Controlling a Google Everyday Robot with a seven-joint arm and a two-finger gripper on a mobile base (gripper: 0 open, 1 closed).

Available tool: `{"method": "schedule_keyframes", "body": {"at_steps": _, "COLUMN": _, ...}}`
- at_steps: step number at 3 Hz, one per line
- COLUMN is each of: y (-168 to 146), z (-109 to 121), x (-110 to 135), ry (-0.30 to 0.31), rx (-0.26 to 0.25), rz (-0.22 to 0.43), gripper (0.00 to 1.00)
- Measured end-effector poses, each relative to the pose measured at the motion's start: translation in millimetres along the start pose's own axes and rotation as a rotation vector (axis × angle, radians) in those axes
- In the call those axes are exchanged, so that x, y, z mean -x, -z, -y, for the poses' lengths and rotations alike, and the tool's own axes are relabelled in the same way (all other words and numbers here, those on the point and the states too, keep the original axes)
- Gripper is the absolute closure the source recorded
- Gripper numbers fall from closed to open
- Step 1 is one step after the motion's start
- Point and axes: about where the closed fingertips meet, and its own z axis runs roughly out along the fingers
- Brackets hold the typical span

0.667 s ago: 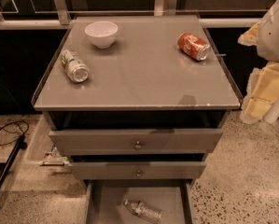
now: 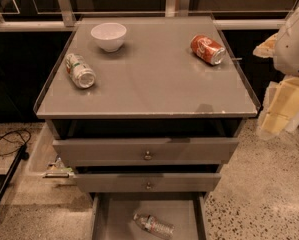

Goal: Pick water bottle from bottom drawer and place on counter

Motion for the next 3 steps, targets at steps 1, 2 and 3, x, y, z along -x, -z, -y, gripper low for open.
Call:
{"method": "schedule_keyframes", "body": {"at_steps": 1, "y": -38, "z": -16, "x": -11, "ry": 0.012, "rx": 0.05, "rz": 0.043, "gripper": 0.0}}
{"method": "schedule_keyframes", "body": {"at_steps": 2, "y": -85, "z": -34, "x": -25, "ry": 0.027, "rx": 0.089, "rz": 0.093, "gripper": 0.0}}
{"method": "schedule_keyframes", "body": {"at_steps": 3, "y": -129, "z": -45, "x": -39, "ry": 0.057, "rx": 0.089, "rz": 0.15, "gripper": 0.0}}
